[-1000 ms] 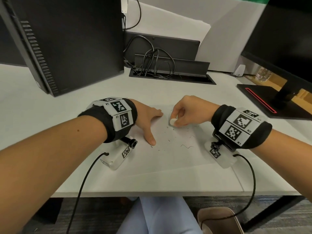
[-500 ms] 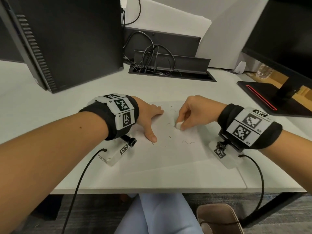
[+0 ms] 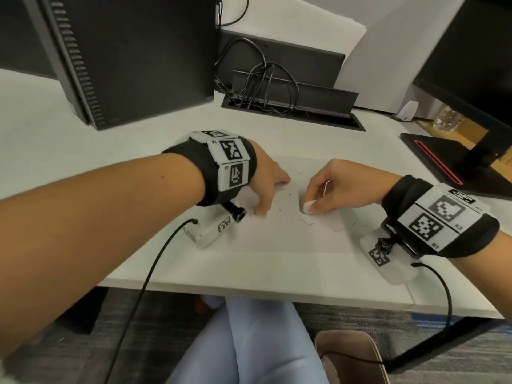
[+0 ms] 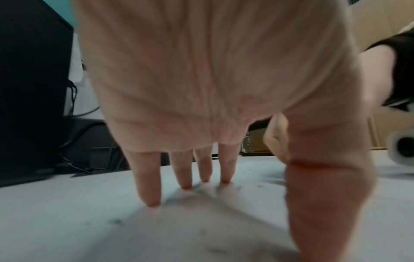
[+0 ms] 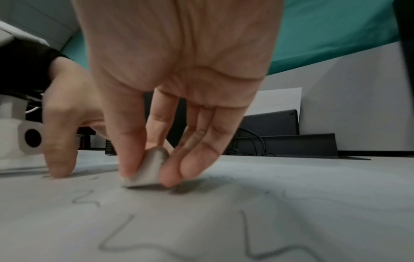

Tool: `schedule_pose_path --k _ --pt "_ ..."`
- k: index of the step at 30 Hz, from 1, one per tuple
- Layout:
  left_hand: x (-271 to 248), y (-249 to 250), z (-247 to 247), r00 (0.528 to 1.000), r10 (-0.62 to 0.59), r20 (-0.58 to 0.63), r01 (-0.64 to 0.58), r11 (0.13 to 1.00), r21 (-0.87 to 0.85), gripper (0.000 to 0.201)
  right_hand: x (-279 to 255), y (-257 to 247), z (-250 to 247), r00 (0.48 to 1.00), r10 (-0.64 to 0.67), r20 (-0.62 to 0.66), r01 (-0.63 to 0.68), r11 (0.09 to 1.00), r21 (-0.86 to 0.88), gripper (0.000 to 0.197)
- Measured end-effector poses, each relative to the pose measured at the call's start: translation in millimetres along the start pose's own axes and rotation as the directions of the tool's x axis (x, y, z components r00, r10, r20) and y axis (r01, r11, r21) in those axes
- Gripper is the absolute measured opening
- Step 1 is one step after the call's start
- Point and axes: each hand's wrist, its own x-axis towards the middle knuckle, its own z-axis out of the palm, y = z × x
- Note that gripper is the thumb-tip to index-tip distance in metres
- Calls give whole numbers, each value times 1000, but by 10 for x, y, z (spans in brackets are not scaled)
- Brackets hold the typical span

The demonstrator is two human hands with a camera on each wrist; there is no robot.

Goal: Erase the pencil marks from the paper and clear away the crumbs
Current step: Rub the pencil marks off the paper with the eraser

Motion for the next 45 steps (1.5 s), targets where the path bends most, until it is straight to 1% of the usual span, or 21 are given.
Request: schedule_pose_path --k 3,6,8,11,12,13,15,16,17,20,21,24,25,28,29,33,37,41,42,44,45 --pt "4 66 40 1000 16 -7 -16 998 -62 91 28 -4 11 999 -6 -40 6 1000 7 6" --pt "21 82 71 1000 -3 28 6 996 -92 95 29 -24 31 996 -14 -88 10 999 -39 6" --pt "46 107 97 999 -16 37 18 998 -53 100 -9 -71 58 998 -39 -45 36 998 -59 12" --pt "71 138 120 1000 -15 22 15 1000 -7 102 -95 -138 100 994 -54 95 53 998 17 11" --pt "75 141 122 1000 -12 19 12 1000 -2 102 -106 -131 96 993 -52 106 48 998 41 10" --pt "78 139 121 1000 -10 16 10 1000 4 103 -94 -107 84 995 -46 85 43 998 42 10" --pt "86 135 123 1000 -6 15 6 1000 14 106 -47 -73 59 999 -40 -5 40 999 -14 13" --pt "92 131 125 1000 -3 13 3 1000 14 106 -32 -71 56 999 -33 -24 33 999 -17 14" --pt "96 132 128 1000 2 14 -2 1000 12 106 -32 -80 66 1000 -24 -9 24 1000 15 14" --pt "96 129 130 1000 18 18 -18 1000 6 105 -64 -140 127 992 -54 110 41 993 112 10" --pt "99 125 129 1000 19 18 -19 1000 13 105 -56 -135 122 993 -52 105 39 992 117 10" --pt "101 127 134 1000 16 19 -17 999 32 110 -16 -113 72 1000 -10 15 9 995 99 8" --pt "97 128 136 1000 17 21 -18 999 28 111 -15 -115 74 1000 -8 13 7 995 103 8" --pt "95 129 135 999 24 31 -24 1000 5 109 -61 -176 143 996 -40 73 32 993 112 11" --pt "98 126 132 999 23 31 -23 1000 6 109 -59 -173 146 996 -38 76 29 993 114 10" --pt "102 137 134 1000 6 12 -6 1000 24 112 -12 -102 75 999 25 -20 -23 996 89 8" --pt "82 128 144 1000 22 14 -22 1000 1 107 -53 -196 171 999 -32 42 29 996 83 12" --pt "82 129 142 1000 13 7 -14 1000 22 111 -9 -130 85 998 3 -59 -2 1000 9 22" --pt "80 131 143 1000 15 9 -15 1000 19 111 -14 -136 89 999 7 -43 -6 1000 24 22" --pt "76 129 139 1000 19 15 -19 1000 15 109 -36 -187 142 999 -16 41 13 997 72 19" --pt "77 126 137 1000 20 17 -20 1000 16 108 -39 -197 155 998 -23 63 17 996 84 18"
